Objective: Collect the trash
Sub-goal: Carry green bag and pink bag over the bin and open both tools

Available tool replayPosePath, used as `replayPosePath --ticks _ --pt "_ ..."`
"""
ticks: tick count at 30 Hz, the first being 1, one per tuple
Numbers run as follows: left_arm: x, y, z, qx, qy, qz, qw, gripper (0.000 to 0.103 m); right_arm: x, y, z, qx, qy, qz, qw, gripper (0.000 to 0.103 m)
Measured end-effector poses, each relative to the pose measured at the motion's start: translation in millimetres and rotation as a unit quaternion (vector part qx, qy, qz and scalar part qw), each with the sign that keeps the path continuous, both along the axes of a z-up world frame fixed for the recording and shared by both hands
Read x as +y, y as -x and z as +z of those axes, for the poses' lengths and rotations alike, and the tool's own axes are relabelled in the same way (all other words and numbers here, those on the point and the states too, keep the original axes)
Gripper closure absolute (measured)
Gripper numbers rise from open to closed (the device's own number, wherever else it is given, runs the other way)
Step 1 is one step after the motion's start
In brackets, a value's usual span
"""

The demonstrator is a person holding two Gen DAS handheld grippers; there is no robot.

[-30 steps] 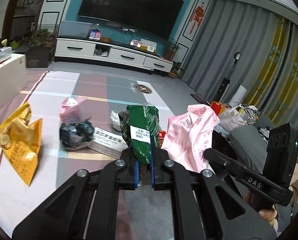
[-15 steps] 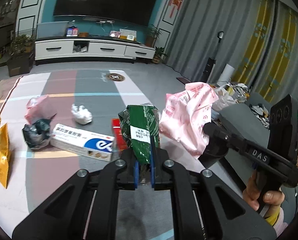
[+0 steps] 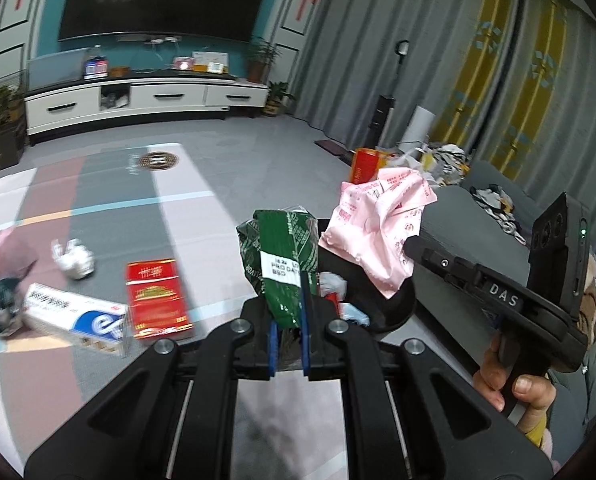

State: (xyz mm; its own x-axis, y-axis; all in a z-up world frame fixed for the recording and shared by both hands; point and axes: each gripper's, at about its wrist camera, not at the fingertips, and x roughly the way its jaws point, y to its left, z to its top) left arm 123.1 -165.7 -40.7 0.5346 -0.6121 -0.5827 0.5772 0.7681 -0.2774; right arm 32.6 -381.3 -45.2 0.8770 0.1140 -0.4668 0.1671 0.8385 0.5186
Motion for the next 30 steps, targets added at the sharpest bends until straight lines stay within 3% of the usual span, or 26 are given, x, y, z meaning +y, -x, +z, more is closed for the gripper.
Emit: replayPosePath --ticks 4,11,21,25,29,30 --pt "-35 -6 -2 0.007 0.003 -0.025 0.9997 0.095 -26 7 -3 0.007 -0.011 -0.032 0.999 0.102" --pt "-85 -21 -13 0.037 0.002 -0.055 0.9978 0.094 -48 9 -15 0.057 0.016 -0.072 0.996 0.102" --pt "-132 -35 -49 0.062 -0.052 -0.071 0.9942 0.093 -50 -2 -38 0.139 0.074 -0.072 0.985 0.102" --pt "-142 -42 -61 0.073 -0.068 -0.068 0.9927 0.089 -49 -10 -48 0.169 0.082 -0.063 0.98 0.101" --pt "-145 -42 -67 0.076 -0.071 -0.063 0.9926 0.07 -51 -15 -54 0.185 0.075 -0.056 0.978 0.101" --pt "-145 -42 -66 0.075 -0.072 -0.062 0.9927 0.07 -51 -16 -55 0.189 0.073 -0.056 0.978 0.101"
